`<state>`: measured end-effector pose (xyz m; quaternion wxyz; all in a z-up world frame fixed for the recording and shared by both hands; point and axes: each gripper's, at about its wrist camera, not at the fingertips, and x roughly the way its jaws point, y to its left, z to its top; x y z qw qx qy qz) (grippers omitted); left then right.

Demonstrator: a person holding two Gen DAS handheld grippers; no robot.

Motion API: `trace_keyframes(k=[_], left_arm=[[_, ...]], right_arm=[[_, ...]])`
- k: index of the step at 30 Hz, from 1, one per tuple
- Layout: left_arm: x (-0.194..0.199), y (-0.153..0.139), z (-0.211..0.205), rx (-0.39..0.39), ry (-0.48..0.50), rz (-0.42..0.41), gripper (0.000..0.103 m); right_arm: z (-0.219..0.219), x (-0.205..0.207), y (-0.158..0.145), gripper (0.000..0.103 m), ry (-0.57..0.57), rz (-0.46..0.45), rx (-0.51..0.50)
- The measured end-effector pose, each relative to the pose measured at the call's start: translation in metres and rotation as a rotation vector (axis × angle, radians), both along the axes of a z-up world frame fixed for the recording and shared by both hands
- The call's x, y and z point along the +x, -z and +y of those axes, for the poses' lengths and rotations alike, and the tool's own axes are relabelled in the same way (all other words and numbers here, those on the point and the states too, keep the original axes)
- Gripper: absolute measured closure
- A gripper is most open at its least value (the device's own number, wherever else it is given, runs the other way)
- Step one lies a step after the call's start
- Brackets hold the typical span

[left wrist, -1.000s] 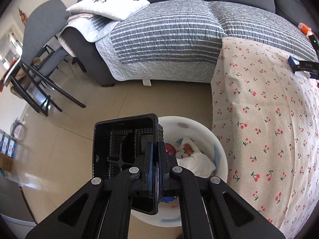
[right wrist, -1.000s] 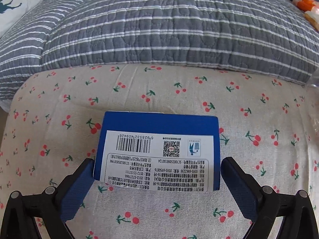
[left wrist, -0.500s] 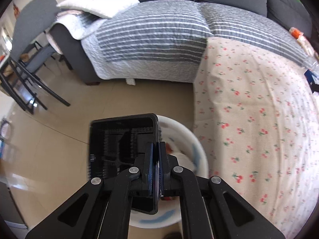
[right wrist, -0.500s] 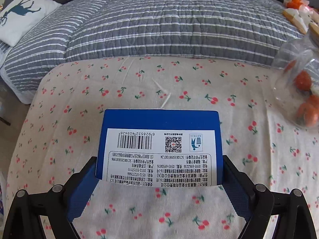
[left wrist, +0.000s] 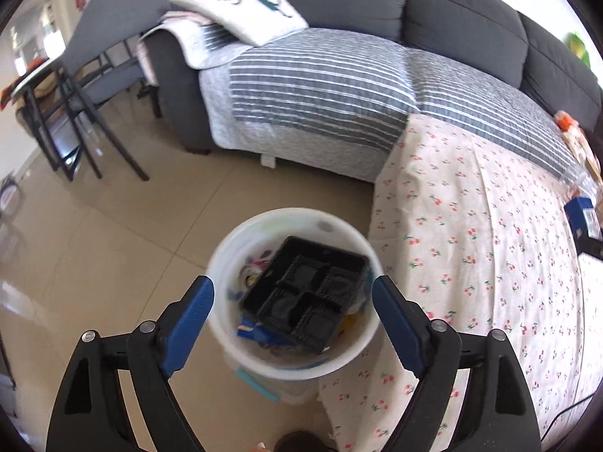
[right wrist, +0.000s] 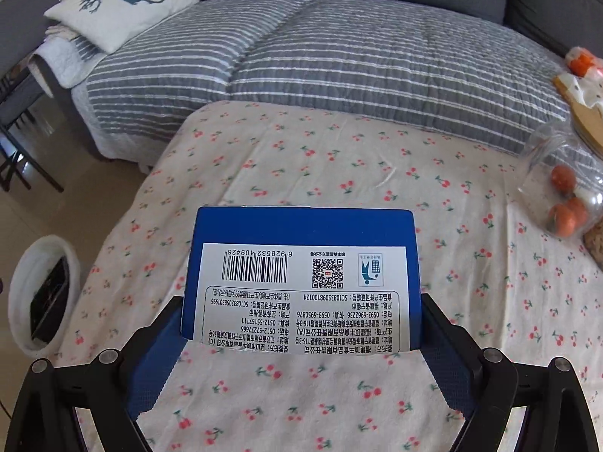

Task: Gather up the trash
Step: 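Carry the small blue box over the bucket and release it with the right tool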

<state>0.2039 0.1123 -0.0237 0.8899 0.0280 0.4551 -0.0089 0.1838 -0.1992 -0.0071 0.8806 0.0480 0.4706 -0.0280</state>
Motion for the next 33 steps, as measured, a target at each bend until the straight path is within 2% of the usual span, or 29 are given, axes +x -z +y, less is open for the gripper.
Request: trace_keyframes(k=[5,12,17,24,28,33], left_arm=[[-0.009,0.007,0.042,0.014,-0.069,0.01,0.006],[-0.019,0.018,0.092,-0.003,-0.139,0.033,0.005],[-0.022,0.024,0.111,0.0,-0.146,0.039,0.005],[-0.022,0.031,0.124,-0.01,-0.16,0.056,0.005],[-0.024,0.029,0.12,-0.017,-0.158,0.052,0.005],[-0.033,0.017,0.097,-0.063,-0.131,0.036,0.005]], right_arm=[[0.069,0.005,0.008,0.008,-0.123,0.028,0.013],[0.177,0.025,0.035,0.008,-0.294,0.057,0.025],[0.233,0.046,0.057,0.008,-0.359,0.08,0.037],[0.273,0.073,0.07,0.007,-0.404,0.082,0.072],[0.274,0.08,0.068,0.001,-0.407,0.065,0.159],[0.266,0.068,0.054,0.001,-0.4,0.038,0.15]])
